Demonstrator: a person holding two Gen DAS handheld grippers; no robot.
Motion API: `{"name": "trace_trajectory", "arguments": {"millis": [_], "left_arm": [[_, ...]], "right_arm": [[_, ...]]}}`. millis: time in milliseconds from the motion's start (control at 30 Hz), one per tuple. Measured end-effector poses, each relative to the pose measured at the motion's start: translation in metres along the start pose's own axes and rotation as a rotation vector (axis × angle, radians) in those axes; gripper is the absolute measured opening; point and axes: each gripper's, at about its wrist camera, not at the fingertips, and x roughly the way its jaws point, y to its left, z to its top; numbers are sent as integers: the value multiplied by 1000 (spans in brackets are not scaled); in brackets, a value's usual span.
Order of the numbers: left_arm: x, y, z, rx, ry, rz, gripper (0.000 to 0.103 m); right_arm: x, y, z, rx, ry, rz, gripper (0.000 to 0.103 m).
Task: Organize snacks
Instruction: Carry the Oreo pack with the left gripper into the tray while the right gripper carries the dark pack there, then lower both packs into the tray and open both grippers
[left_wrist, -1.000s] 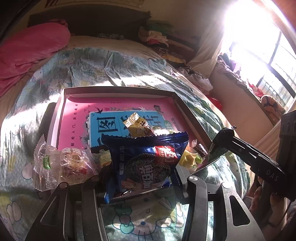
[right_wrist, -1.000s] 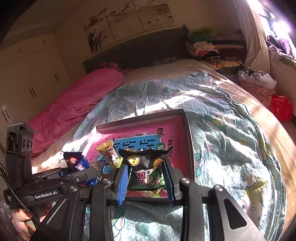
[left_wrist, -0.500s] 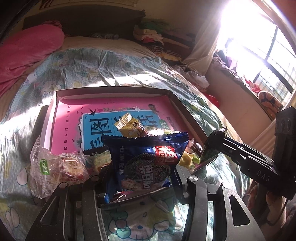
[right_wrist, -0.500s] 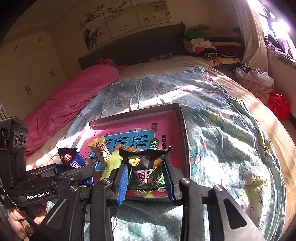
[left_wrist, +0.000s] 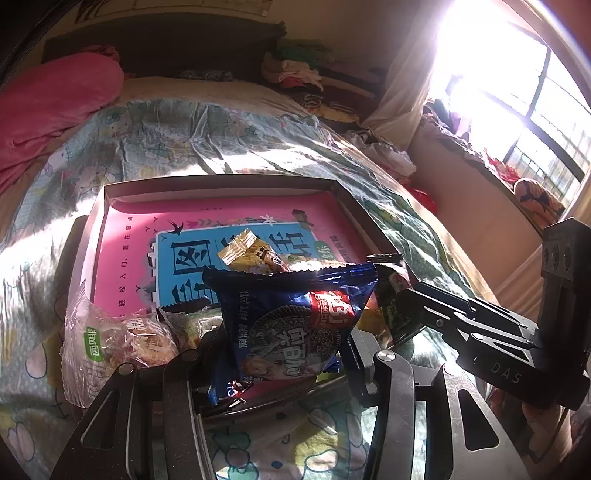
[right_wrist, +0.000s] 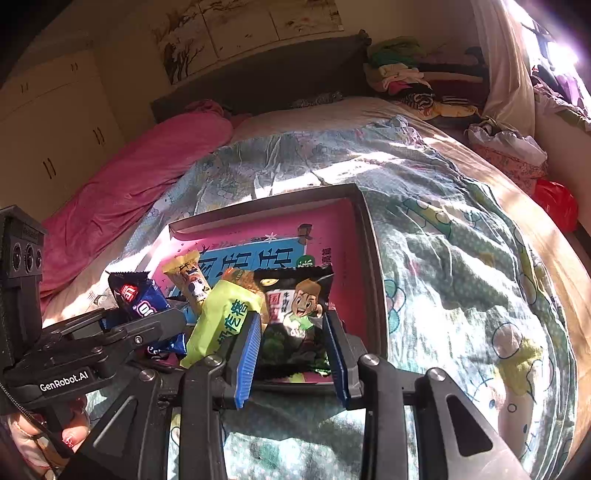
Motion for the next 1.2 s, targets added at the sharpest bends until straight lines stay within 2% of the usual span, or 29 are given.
{"name": "trace_trajectory", "arguments": {"millis": [333, 667, 967, 1200], "left_arm": [[3, -2, 1, 4, 1, 5, 52], [5, -7, 0, 28, -15, 49, 52], [6, -8, 0, 36, -4, 46, 52], [3, -10, -1, 51, 0, 41, 56]], "right_arm": [[0, 1, -3, -15, 9, -20, 35], [1, 4, -3, -25, 22, -39, 35], [1, 4, -3, -17, 26, -47, 35], [2, 2, -3, 0, 30, -45, 37]]}}
